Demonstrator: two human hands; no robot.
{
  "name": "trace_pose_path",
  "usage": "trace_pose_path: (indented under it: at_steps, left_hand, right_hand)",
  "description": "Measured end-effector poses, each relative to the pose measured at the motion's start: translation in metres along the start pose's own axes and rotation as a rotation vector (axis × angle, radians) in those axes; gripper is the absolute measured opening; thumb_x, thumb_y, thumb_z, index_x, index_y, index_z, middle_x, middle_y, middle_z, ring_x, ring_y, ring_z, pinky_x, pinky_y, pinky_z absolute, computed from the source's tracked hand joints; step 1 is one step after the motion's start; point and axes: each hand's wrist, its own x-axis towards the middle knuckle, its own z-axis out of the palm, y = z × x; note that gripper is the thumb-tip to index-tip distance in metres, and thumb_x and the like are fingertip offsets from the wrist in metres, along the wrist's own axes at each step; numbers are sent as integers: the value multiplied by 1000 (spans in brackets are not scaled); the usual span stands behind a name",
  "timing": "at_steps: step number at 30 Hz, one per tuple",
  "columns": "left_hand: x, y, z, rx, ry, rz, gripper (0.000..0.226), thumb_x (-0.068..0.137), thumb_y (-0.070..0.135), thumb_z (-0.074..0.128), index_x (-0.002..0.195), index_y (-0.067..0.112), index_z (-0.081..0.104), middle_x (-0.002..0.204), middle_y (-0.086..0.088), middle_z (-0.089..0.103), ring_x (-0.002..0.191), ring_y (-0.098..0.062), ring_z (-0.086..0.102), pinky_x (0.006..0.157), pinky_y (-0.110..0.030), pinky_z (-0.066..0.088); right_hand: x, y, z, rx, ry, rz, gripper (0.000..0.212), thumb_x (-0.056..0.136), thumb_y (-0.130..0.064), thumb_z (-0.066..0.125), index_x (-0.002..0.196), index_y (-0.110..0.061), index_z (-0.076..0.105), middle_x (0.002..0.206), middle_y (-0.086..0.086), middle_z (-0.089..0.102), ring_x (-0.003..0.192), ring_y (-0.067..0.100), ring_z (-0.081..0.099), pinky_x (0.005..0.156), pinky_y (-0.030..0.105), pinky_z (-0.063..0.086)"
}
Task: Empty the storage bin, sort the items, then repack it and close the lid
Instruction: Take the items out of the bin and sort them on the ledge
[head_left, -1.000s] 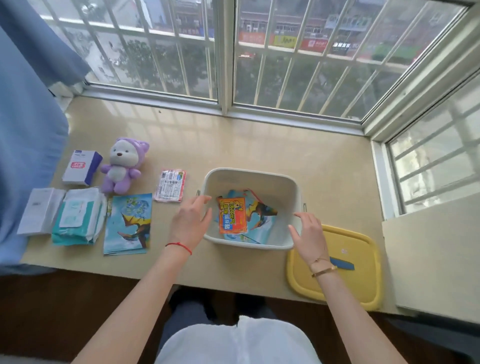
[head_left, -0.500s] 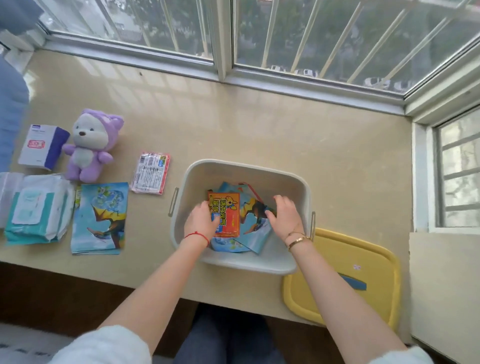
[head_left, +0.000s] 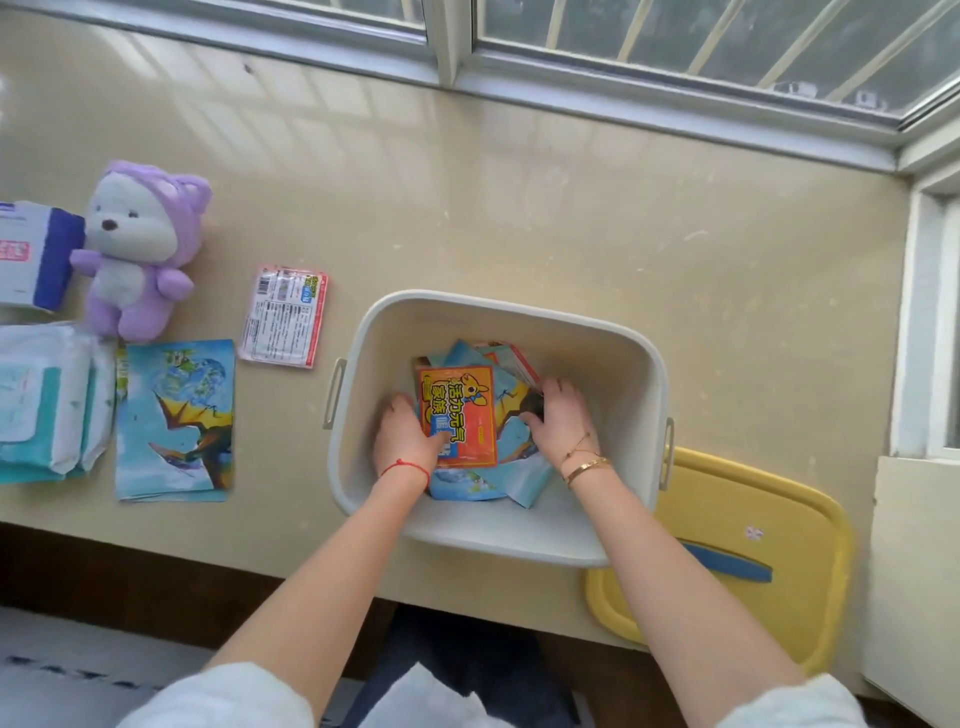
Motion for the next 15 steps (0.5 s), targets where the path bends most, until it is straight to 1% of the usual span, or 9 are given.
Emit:
trace_pose_path:
  at_steps: [2, 5, 7, 9, 10, 12, 14, 15]
  left_hand:
    - [2, -1, 2, -91, -11, -39, 58, 68, 24, 83, 110, 10, 46, 109, -12, 65, 96, -32, 64, 78, -40, 52]
    - [4, 0, 5, -206, -6, -72, 56, 67, 23, 84, 106, 11, 46, 100, -13, 67, 90, -31, 66, 77, -41, 54]
    - [5, 1, 7, -260, 13, -60, 53, 67, 23, 84, 104, 11, 47, 93, -10, 67, 88, -29, 66, 76, -38, 54]
    - [4, 2, 9, -262, 25, -33, 53, 68, 23, 83, 104, 12, 47, 88, -6, 64, 85, -27, 65, 71, -34, 51]
    - [4, 3, 9, -254, 34, -24, 54, 67, 24, 84, 105, 12, 47, 90, -6, 63, 86, -27, 65, 70, -34, 50]
    - [3, 5, 10, -232, 59, -28, 57, 65, 27, 84, 106, 12, 48, 102, -9, 62, 92, -29, 63, 74, -36, 50]
    - [3, 6, 9, -210, 76, -33, 62, 65, 31, 85, 110, 9, 49, 112, -12, 58, 99, -31, 60, 79, -38, 48]
    - [4, 7, 9, -206, 76, -26, 64, 65, 33, 84, 112, 8, 49, 114, -13, 56, 101, -32, 58, 80, -39, 47]
  right_hand:
    - [-3, -2, -2, 50, -7, 26, 29, 90, -20, 57, 116, -10, 54, 113, 14, 55, 101, 32, 57, 83, 36, 49]
    - [-8, -1, -5, 79, 21, 22, 23, 91, -18, 52, 114, -14, 55, 110, 11, 61, 96, 30, 61, 77, 33, 52]
    - [-14, -1, -7, 102, 17, 22, 23, 93, -19, 49, 116, -19, 54, 106, 10, 67, 91, 30, 64, 74, 35, 55]
    - [-19, -2, -8, 117, 19, 22, 24, 95, -21, 48, 118, -24, 53, 107, 7, 69, 90, 29, 66, 74, 36, 57]
    - [-21, -3, -9, 138, 32, 23, 25, 95, -22, 48, 118, -26, 54, 108, 6, 69, 91, 28, 66, 75, 35, 57]
    - [-23, -3, -10, 217, 59, 38, 25, 93, -19, 49, 116, -25, 59, 109, 2, 69, 92, 26, 64, 75, 28, 52]
    - [-25, -2, -14, 325, 66, 65, 26, 91, -13, 51, 111, -22, 63, 105, 0, 69, 87, 19, 60, 71, 21, 43]
    - [-26, -1, -15, 384, 70, 77, 25, 89, -10, 51, 107, -21, 65, 102, 0, 69, 86, 16, 59, 70, 19, 42]
